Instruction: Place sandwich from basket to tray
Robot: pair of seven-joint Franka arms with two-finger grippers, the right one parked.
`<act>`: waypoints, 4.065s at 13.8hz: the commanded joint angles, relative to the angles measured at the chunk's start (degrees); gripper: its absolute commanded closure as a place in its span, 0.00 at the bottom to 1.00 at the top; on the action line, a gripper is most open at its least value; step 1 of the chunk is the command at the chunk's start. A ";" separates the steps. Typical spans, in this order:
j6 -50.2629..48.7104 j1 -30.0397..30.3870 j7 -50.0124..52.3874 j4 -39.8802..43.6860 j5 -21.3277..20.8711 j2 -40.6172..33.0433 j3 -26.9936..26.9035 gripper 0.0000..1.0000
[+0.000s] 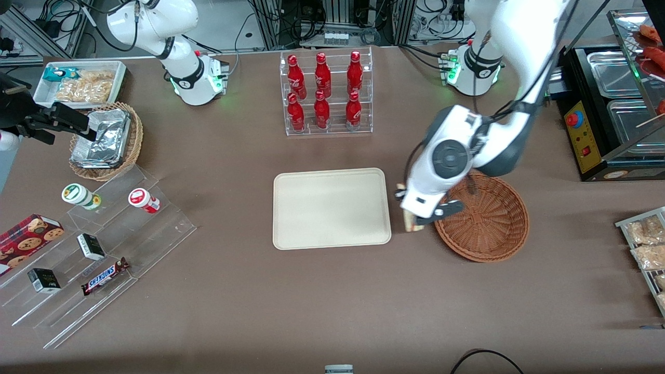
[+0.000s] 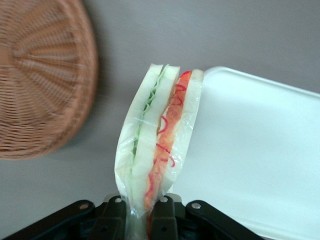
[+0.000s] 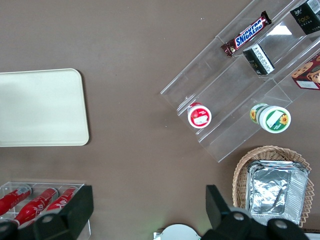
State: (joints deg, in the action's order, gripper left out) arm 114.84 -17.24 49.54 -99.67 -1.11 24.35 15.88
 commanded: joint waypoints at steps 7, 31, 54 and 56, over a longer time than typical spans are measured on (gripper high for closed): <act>2.76 -14.04 13.62 16.68 -8.35 15.45 -0.67 0.87; -2.50 -13.80 16.03 21.36 -9.60 12.67 2.05 0.00; -28.17 17.32 -25.87 -1.32 -4.34 -20.30 1.35 0.00; -29.75 17.06 -31.75 -1.23 -2.85 -22.67 -2.15 0.00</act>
State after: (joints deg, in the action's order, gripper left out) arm 86.34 -0.44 23.12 -99.11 -5.93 5.35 15.99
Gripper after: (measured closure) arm 0.000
